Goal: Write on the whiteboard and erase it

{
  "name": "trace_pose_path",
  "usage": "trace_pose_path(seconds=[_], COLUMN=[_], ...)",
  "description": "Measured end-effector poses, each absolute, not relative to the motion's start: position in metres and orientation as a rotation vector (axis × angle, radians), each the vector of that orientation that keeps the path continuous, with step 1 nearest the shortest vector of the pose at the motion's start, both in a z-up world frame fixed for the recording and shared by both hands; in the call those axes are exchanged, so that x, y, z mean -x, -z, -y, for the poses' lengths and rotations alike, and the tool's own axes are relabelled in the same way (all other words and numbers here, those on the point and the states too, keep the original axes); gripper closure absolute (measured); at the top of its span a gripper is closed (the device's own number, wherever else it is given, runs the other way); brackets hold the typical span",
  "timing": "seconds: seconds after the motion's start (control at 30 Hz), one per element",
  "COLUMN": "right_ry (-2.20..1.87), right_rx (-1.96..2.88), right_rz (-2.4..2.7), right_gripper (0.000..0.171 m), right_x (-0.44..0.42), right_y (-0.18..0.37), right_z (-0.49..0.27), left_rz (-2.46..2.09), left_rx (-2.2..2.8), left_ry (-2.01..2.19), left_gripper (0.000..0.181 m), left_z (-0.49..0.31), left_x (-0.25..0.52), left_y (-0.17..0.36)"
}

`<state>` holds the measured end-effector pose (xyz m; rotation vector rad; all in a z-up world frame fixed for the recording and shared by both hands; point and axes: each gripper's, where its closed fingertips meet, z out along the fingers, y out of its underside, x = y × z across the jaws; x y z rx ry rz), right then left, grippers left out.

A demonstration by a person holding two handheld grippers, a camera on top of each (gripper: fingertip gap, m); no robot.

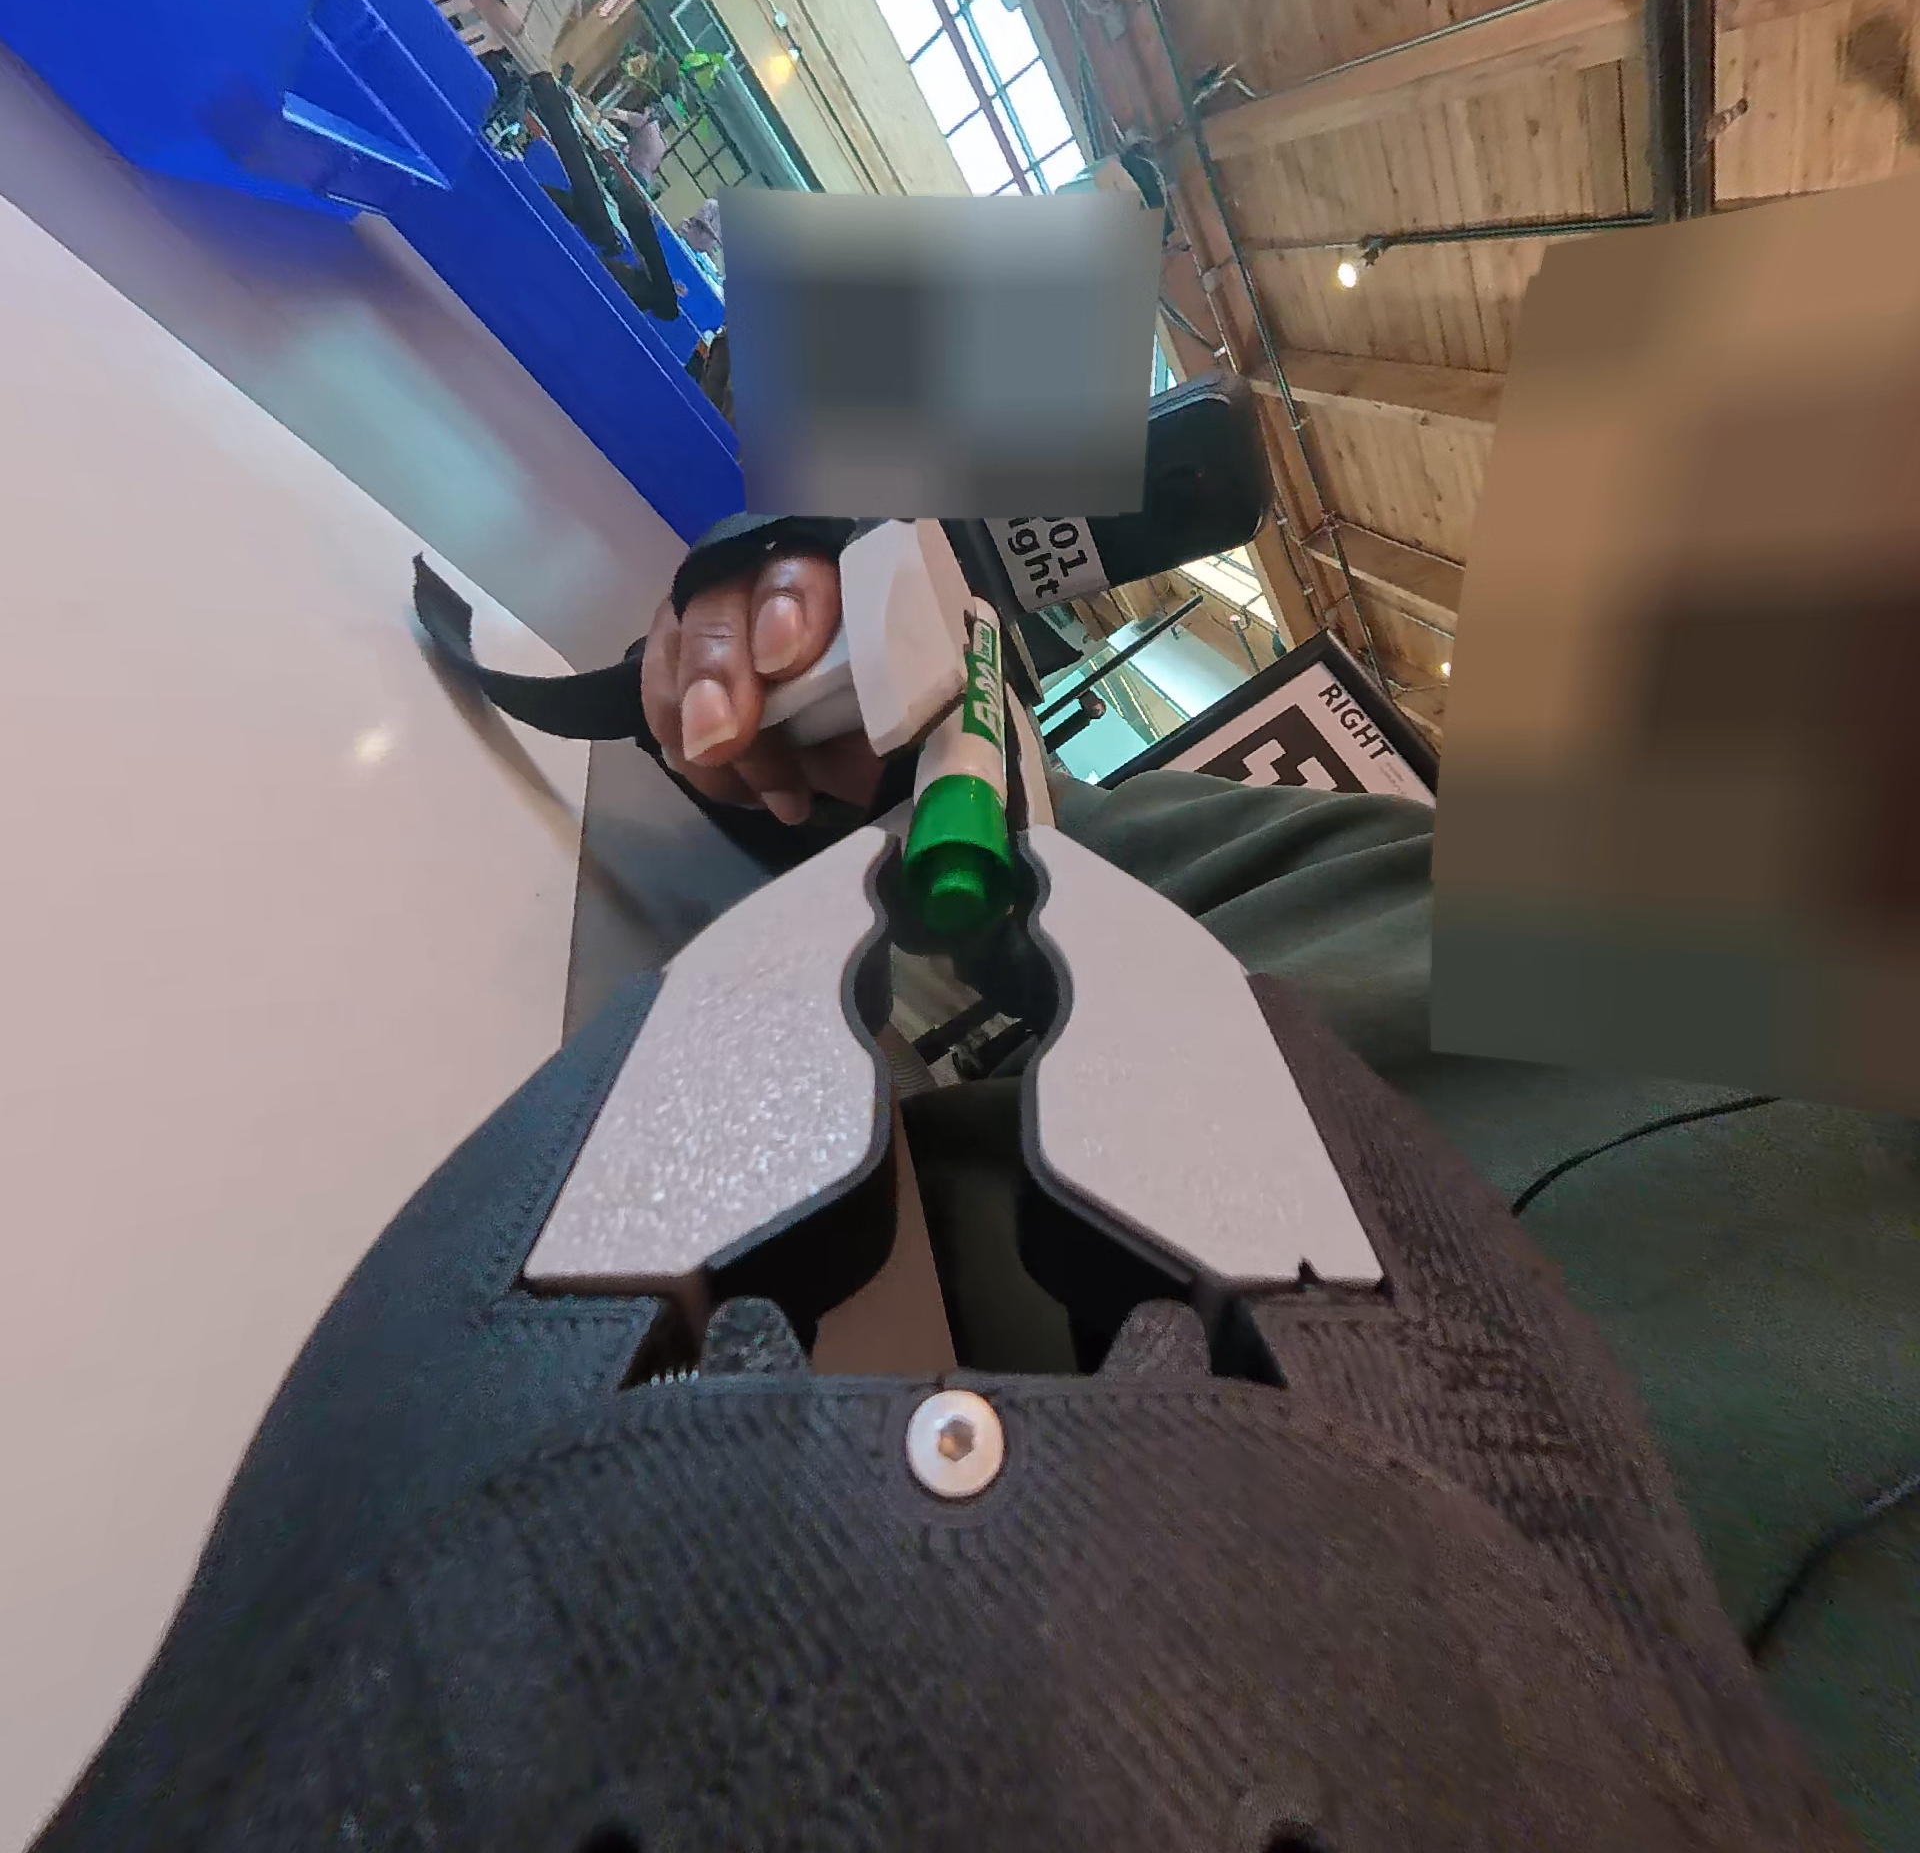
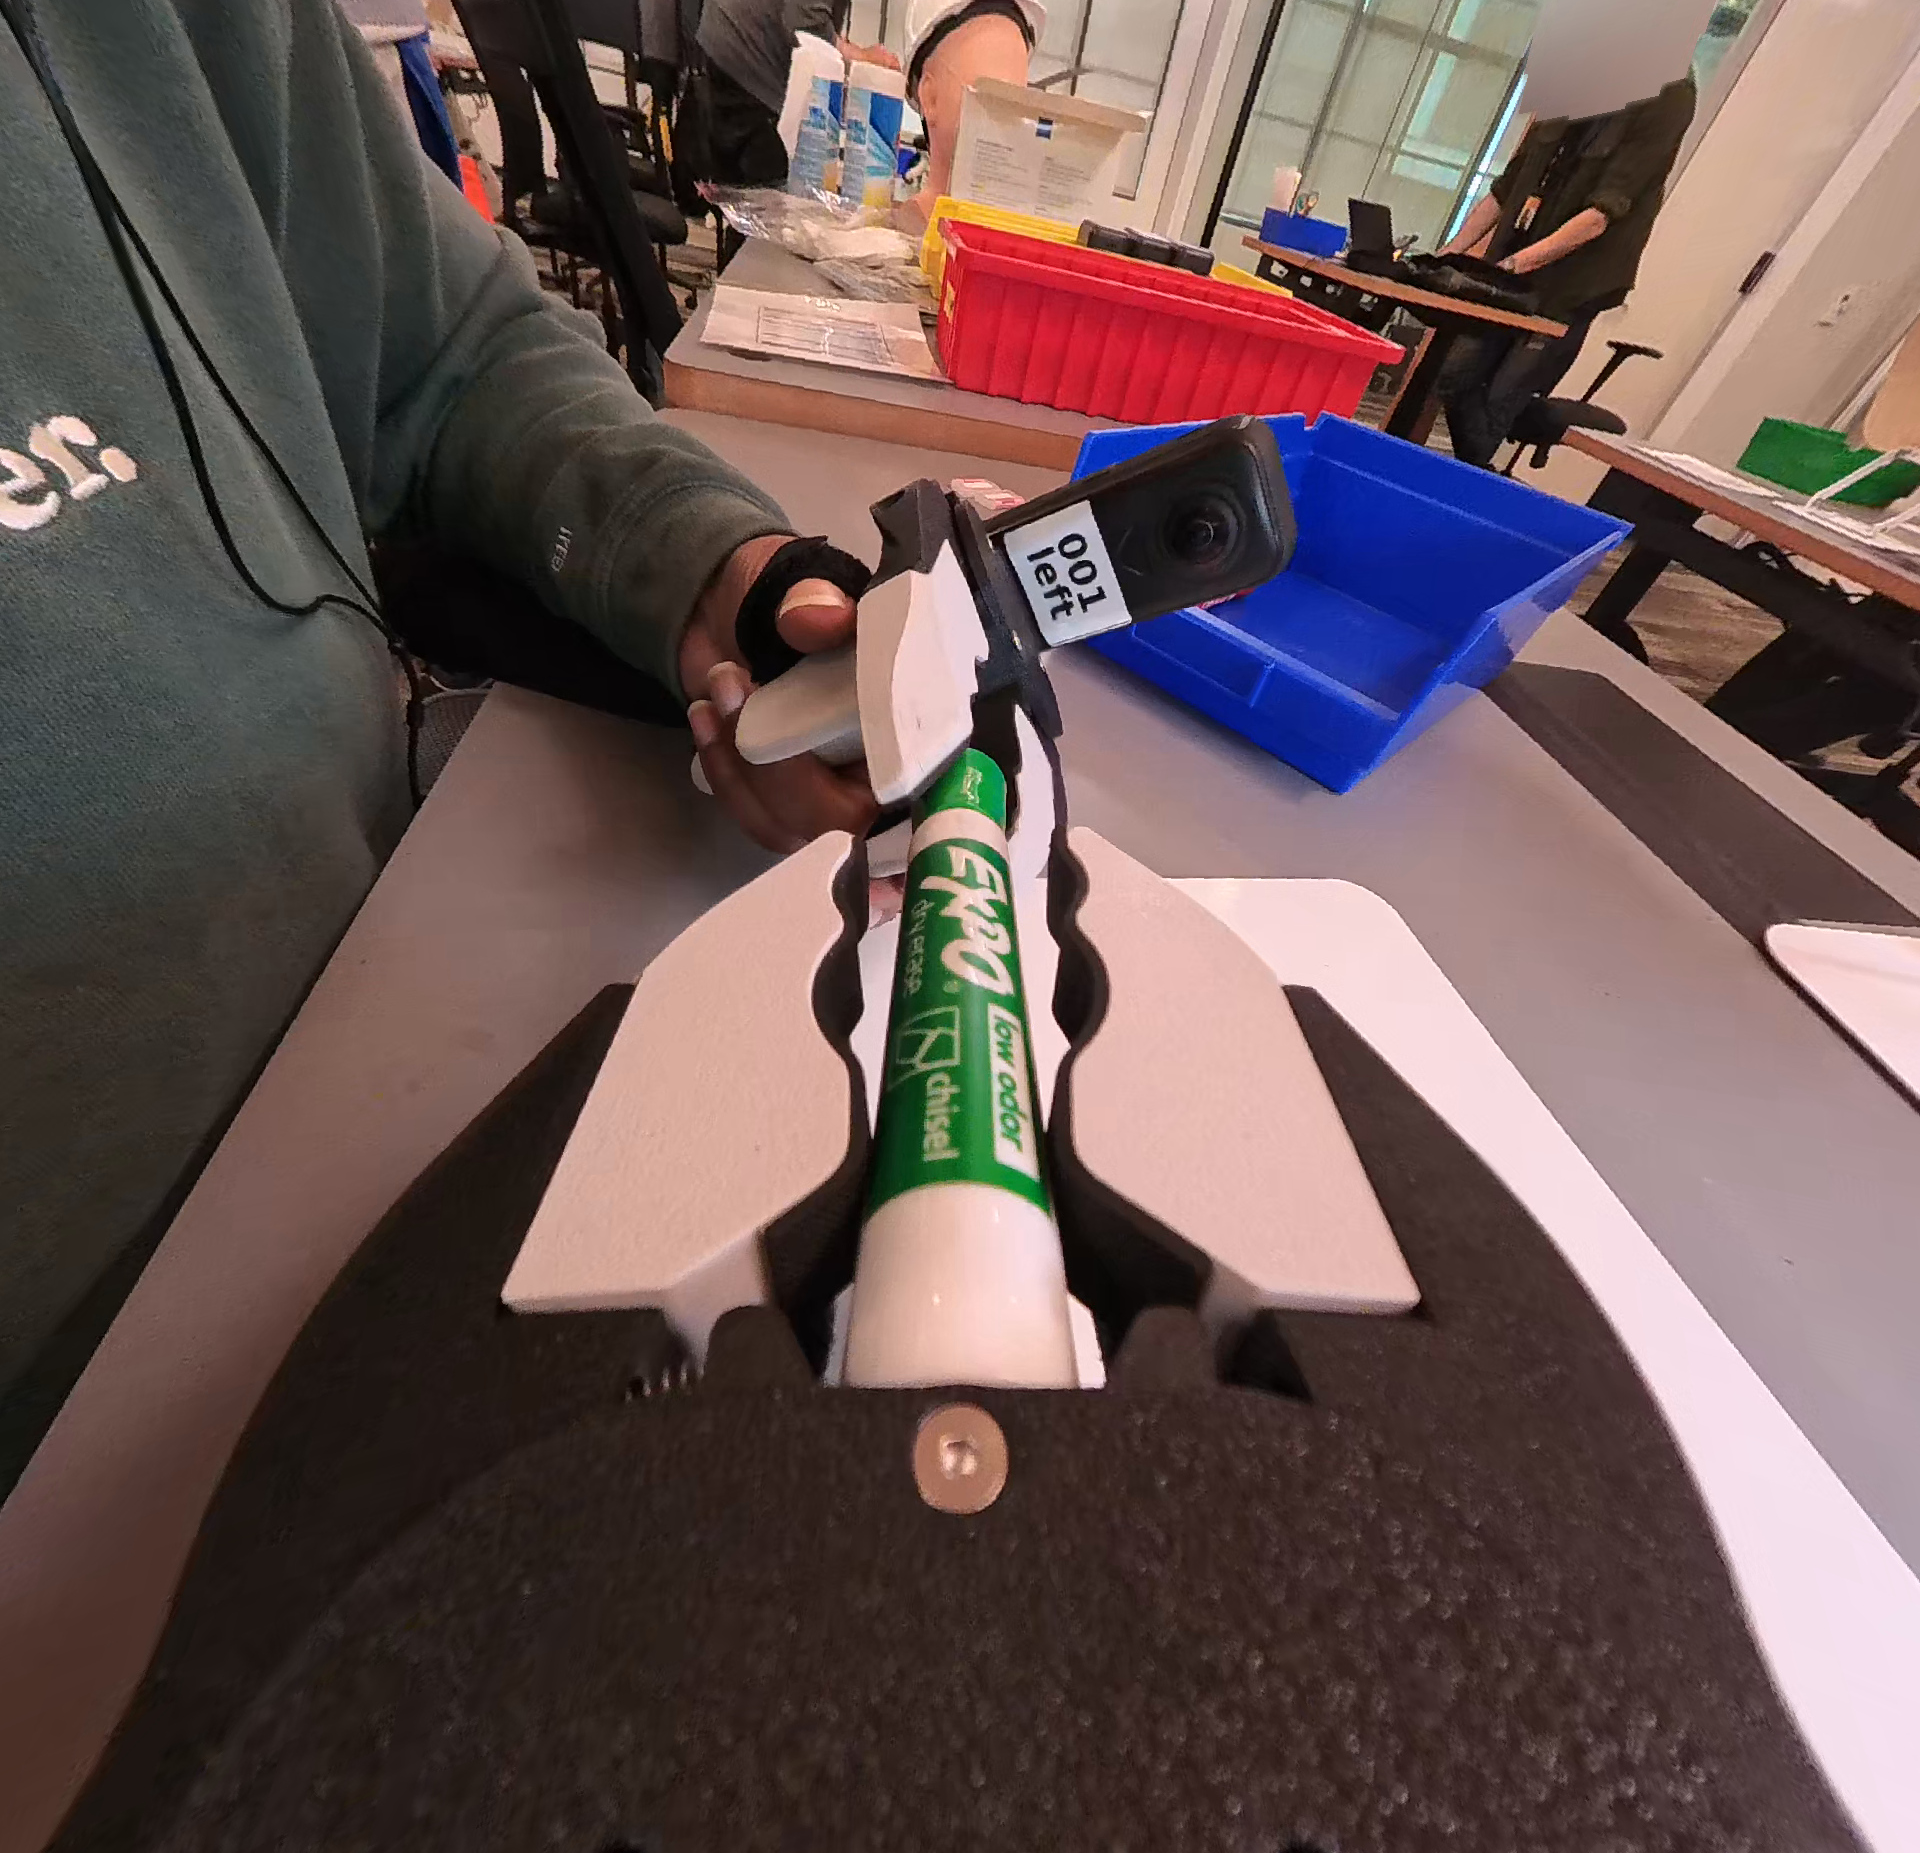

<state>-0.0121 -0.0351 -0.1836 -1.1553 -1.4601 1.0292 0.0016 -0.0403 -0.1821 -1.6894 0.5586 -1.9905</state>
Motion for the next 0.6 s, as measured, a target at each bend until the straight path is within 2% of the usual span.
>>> trace_pose_path(seconds=[0.6], right_ry=[-1.020], right_rx=[1.164], right_rz=[1.469], right_gripper=[0.137], right_x=[0.0131], right_y=[0.1884], right_z=[0.0335], left_rz=[-0.582], left_rx=[1.690], left_ry=[1.938], left_gripper=[0.161], left_z=[0.0391], left_x=[0.0001], left_y=[0.1843])
